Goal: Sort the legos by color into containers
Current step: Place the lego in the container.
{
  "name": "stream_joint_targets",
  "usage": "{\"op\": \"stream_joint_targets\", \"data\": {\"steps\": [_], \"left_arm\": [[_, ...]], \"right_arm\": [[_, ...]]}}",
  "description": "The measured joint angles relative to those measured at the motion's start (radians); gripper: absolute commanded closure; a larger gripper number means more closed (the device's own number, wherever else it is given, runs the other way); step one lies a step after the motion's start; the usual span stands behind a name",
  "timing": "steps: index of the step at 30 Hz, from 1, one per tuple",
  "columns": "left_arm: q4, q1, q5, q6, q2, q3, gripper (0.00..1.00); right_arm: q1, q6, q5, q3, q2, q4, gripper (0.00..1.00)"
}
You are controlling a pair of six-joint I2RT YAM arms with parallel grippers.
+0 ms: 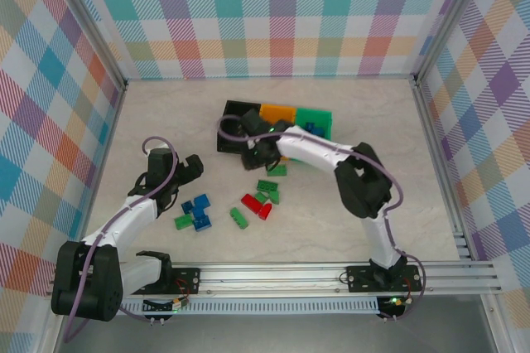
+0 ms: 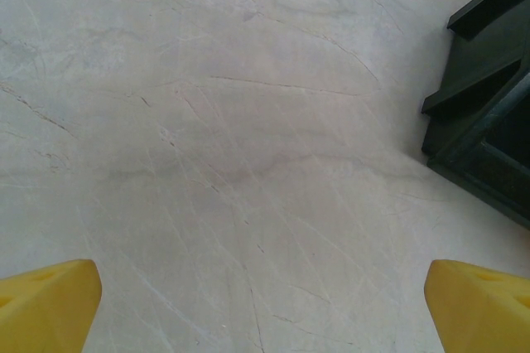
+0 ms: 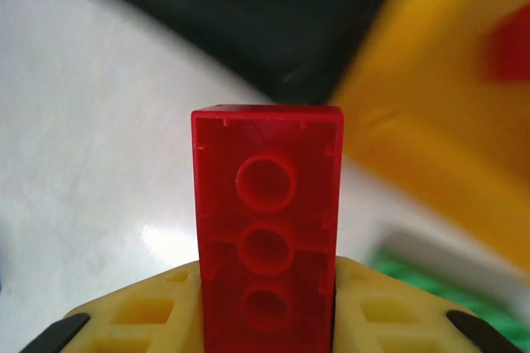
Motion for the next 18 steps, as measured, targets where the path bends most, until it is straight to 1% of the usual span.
{"op": "stream_joint_targets", "data": {"steps": [3, 5, 6, 7, 8, 9, 13, 18], "left_arm": [[0.0, 0.0, 0.0, 0.0, 0.0, 0.0, 0.0], [0.0, 0.0, 0.0, 0.0, 0.0, 0.0, 0.0], [0.0, 0.0, 0.0, 0.0, 0.0, 0.0, 0.0], [0.0, 0.0, 0.0, 0.0, 0.0, 0.0, 0.0], [0.0, 0.0, 0.0, 0.0, 0.0, 0.0, 0.0], [0.0, 0.0, 0.0, 0.0, 0.0, 0.0, 0.0], [0.0, 0.0, 0.0, 0.0, 0.0, 0.0, 0.0], [0.0, 0.0, 0.001, 0.0, 0.0, 0.002, 0.0]], "right_arm": [[-0.073, 0.0, 0.019, 0.002, -0.029, 0.028, 0.62], [-0.097, -0.001, 0.024, 0.014, -0.024, 0.03, 0.6], [-0.103, -0.002, 0.024, 0.021, -0.017, 0.03, 0.54], [-0.106, -0.003, 0.025, 0.034, -0.004, 0.027, 0.44], [-0.106, 0.0, 0.028, 0.048, 0.009, 0.024, 0.39], [-0.106, -0.003, 0.032, 0.065, 0.026, 0.021, 0.36], [-0.098, -0.008, 0.034, 0.061, 0.045, 0.02, 0.35], [-0.057, -0.028, 0.045, -0.019, -0.008, 0.021, 0.35]]}}
